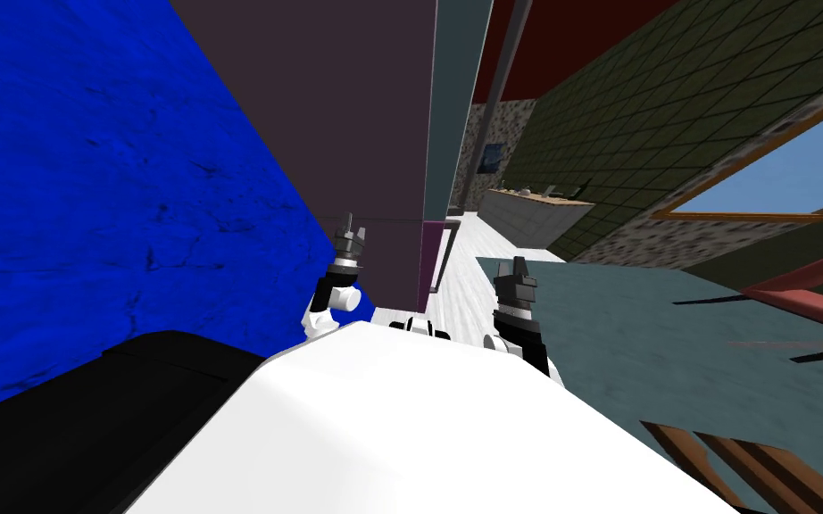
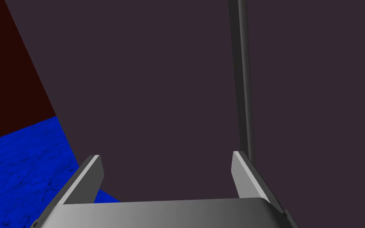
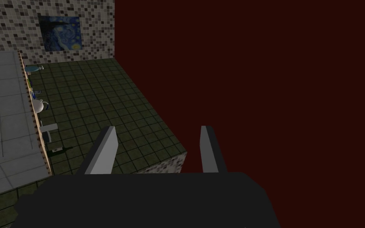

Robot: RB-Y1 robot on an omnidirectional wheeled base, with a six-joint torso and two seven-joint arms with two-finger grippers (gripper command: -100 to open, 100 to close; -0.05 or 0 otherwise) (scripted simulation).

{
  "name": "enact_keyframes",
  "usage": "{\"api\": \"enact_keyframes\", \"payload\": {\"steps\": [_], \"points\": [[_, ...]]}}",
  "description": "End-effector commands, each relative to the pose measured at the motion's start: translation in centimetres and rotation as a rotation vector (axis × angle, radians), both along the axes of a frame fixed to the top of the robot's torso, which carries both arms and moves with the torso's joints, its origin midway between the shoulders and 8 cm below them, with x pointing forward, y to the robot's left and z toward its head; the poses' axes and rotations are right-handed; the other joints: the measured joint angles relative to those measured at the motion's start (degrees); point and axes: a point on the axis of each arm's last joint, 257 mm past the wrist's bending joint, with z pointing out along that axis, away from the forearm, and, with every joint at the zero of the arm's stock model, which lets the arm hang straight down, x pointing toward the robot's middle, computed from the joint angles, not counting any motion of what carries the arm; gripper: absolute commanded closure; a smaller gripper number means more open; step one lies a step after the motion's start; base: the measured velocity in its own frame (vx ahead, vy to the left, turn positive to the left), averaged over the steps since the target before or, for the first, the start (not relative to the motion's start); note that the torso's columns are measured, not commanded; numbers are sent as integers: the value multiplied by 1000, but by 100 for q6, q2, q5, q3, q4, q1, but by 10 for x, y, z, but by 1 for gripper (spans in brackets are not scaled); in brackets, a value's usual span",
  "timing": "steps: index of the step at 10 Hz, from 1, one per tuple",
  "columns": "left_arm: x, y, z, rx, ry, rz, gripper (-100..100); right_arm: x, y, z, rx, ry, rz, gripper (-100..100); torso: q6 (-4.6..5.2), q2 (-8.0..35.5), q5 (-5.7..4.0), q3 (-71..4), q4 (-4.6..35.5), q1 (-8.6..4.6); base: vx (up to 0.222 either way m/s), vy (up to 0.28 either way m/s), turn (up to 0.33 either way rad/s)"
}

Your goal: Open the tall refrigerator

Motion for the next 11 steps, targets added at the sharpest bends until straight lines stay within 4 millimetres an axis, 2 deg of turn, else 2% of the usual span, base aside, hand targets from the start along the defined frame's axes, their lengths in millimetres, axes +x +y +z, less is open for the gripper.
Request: {"api": "enact_keyframes", "payload": {"steps": [1,8,11], "points": [[8,1,0,-9,35,-5,-100,0,0,0,0,0,0,0,-2,-3,0,-2,-1,-4,27,-80,80],[28,4,4,-44,116,-31,-100,0,0,0,0,0,0,0,0,-8,-2,-5,-3,-7,44,-102,104],[36,4,-1,-53,163,-39,-100,0,0,0,0,0,0,0,-2,-12,-3,-8,-3,-12,43,-108,90]]}}
